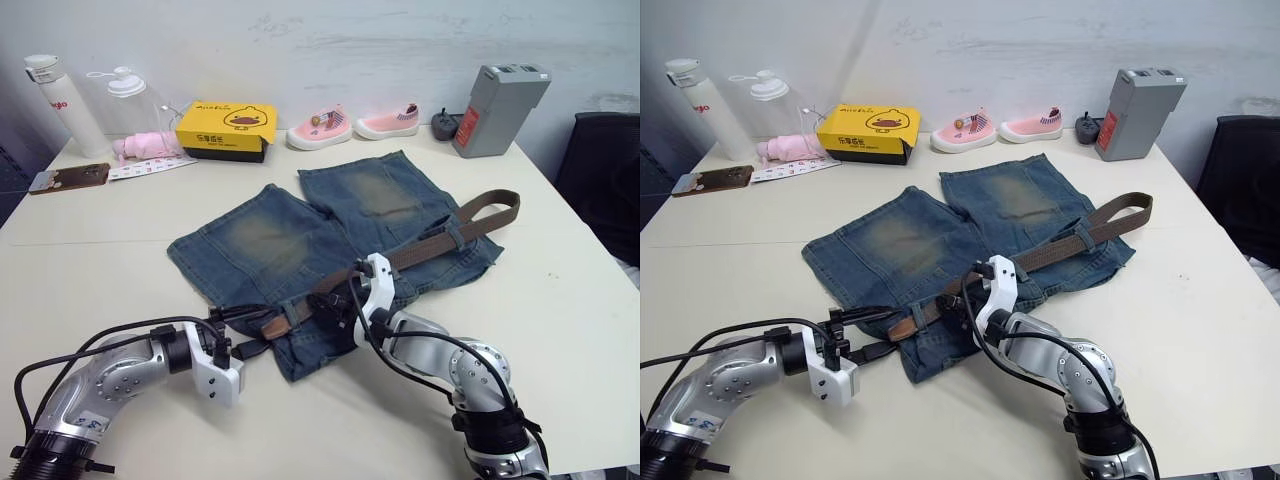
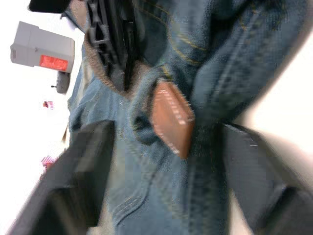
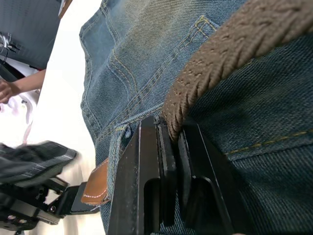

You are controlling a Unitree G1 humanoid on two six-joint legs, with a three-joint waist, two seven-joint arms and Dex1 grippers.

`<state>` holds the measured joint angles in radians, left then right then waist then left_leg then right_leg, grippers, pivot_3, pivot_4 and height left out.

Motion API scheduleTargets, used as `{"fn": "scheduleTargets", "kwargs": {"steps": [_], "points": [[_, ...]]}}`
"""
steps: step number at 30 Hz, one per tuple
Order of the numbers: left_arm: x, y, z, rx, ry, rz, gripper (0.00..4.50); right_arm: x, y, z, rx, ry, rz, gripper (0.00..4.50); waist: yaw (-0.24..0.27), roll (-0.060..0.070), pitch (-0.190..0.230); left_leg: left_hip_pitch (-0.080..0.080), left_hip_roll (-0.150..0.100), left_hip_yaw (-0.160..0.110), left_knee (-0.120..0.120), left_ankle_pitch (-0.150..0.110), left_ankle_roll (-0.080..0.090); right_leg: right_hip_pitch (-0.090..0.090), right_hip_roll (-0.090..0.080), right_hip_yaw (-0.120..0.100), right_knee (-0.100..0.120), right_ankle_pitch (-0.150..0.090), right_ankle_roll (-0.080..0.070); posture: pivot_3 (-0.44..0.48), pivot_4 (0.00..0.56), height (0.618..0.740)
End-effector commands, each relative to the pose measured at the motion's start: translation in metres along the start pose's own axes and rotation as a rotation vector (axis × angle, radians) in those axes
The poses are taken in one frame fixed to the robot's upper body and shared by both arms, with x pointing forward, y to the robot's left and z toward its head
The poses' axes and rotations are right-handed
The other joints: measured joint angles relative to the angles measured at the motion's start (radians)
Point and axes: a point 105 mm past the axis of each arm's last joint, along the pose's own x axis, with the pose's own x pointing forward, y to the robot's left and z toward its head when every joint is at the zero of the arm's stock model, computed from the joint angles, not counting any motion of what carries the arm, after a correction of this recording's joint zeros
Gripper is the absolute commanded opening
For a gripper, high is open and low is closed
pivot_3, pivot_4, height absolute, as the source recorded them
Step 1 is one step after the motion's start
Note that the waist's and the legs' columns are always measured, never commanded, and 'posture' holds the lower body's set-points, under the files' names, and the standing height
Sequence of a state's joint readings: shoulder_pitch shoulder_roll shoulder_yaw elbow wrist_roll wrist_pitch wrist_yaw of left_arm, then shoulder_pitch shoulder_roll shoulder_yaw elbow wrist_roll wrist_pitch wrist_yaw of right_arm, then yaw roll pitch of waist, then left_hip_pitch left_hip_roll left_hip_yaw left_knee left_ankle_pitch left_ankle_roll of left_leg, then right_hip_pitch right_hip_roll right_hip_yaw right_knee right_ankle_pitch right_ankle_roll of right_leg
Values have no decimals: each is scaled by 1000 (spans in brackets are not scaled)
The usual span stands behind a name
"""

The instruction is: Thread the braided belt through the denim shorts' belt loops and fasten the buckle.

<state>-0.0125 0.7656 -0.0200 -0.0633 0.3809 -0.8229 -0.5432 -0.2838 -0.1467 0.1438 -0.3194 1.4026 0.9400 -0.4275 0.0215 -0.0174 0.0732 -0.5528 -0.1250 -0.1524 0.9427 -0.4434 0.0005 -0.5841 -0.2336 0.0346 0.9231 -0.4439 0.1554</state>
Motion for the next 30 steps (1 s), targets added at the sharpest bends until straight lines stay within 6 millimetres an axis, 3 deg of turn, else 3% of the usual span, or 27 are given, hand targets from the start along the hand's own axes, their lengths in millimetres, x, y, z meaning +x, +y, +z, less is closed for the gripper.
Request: {"fn": "scheduleTargets", "kwargs": {"steps": [1, 5, 6, 10, 11, 14, 15, 20, 24, 26, 30], "points": [[2, 1, 2, 19, -13, -3, 1707, 0, 8, -2, -2, 8, 33, 0, 0, 0, 0, 0, 0, 0, 0, 0, 0, 0, 0, 0, 0, 0, 0, 0, 150, 618], [3, -1, -1, 26, -1, -12, 131, 0, 8, -1, -12, 8, 36, 0, 1, 2, 0, 1, 0, 0, 0, 0, 0, 0, 0, 0, 0, 0, 0, 0, 150, 618], [2, -1, -1, 33, 0, -12, 91, 0, 8, -1, -14, 7, 39, 0, 1, 2, 0, 1, 0, 0, 0, 0, 0, 0, 0, 0, 0, 0, 0, 0, 150, 618], [1, 2, 0, 43, 0, -2, 91, -3, 7, 6, -20, -20, 38, 1510, 2, 3, 1, 1, 0, 0, 0, 0, 0, 0, 0, 0, 0, 0, 0, 0, 150, 618], [-1, 2, -1, 40, 7, 0, 91, -6, 6, 11, -7, -37, 43, 2252, 2, 3, 1, 1, 0, 0, 0, 0, 0, 0, 0, 0, 0, 0, 0, 0, 150, 618], [-5, 2, -3, 31, 25, 0, 91, -24, 6, 25, -8, -80, 70, 3094, 2, 3, 1, 1, 0, 0, 0, 0, 0, 0, 0, 0, 0, 0, 0, 0, 150, 618], [-5, 1, -3, 29, 27, -1, 91, -28, 7, 27, -17, -86, 77, 3608, 2, 3, 1, 1, 0, 0, 0, 0, 0, 0, 0, 0, 0, 0, 0, 0, 150, 618], [-5, -2, -3, -3, 26, -13, 91, -49, 3, 25, -120, -53, 69, 3608, 3, 4, 2, 0, 0, 0, -1, -1, 0, 0, -1, 0, -1, 0, 0, 0, 150, 618], [-5, -3, -1, -34, 11, -15, 91, -46, 0, 25, -63, -65, 56, 3608, 2, 5, 2, -1, 1, 0, -1, 0, 0, 3, -2, -1, -7, -2, 3, 0, 150, 618], [-6, -1, 0, -24, 5, -9, 1120, -37, 5, 26, -1, -77, 79, 3703, 2, 6, 3, -1, 1, 0, -1, 0, 0, 6, -2, -1, -8, -2, 3, 0, 150, 618], [-7, 0, -2, -12, 18, -11, 2495, -22, 11, 20, 101, -60, 101, 3703, 2, 5, 3, -2, 1, 0, -1, 0, 0, 3, -1, -1, -7, -2, 3, 0, 150, 618]]}}
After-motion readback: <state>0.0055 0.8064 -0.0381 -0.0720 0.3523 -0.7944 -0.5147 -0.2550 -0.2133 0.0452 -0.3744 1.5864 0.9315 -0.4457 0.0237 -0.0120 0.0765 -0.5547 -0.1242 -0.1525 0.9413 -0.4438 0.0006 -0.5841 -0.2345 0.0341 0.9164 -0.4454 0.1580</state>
